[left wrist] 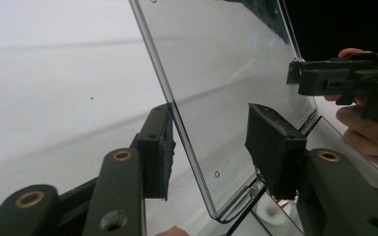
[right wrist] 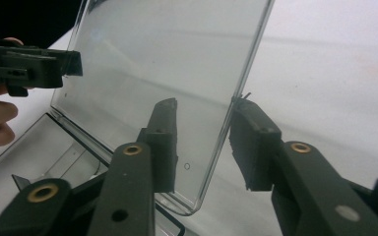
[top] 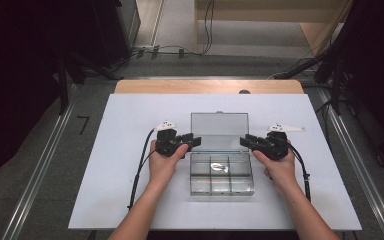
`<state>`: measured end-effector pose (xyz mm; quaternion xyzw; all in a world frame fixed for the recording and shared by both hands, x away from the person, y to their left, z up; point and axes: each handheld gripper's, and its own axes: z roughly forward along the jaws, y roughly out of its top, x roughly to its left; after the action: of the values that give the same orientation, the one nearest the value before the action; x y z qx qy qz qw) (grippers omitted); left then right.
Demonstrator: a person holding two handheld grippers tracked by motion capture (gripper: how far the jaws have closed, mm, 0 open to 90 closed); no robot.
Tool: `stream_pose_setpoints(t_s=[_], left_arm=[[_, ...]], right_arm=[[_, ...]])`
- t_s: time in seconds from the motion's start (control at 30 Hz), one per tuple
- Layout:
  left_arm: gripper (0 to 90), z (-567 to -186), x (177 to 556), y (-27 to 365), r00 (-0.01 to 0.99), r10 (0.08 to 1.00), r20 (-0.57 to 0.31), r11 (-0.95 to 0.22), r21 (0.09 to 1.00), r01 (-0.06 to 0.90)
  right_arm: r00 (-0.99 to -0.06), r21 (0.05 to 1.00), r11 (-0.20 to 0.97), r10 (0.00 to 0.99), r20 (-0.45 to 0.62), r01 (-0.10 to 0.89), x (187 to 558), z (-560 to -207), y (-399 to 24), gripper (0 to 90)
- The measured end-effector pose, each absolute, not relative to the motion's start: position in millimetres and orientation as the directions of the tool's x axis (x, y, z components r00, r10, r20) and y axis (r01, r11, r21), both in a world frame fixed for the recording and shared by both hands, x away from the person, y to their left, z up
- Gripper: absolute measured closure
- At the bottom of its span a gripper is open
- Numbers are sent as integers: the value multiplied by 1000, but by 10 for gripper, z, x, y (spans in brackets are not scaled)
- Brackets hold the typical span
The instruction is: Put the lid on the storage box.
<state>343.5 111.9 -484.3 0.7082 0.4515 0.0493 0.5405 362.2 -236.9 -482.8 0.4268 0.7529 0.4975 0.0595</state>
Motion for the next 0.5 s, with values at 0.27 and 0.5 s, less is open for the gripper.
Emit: stream_pose_setpoints(t_s=[0.27, 0.5], left_arm=[[593, -4786, 3426, 1141, 606, 679, -413, 4, 828, 560], [576, -4647, 3474, 1108, 615, 684, -392, -3, 842, 540]], right_arm=[[-654, 832, 121, 682, 327, 541, 3557, -4814, -2436, 727], [-671, 854, 127, 680, 296, 505, 3516, -4811, -2453, 751]])
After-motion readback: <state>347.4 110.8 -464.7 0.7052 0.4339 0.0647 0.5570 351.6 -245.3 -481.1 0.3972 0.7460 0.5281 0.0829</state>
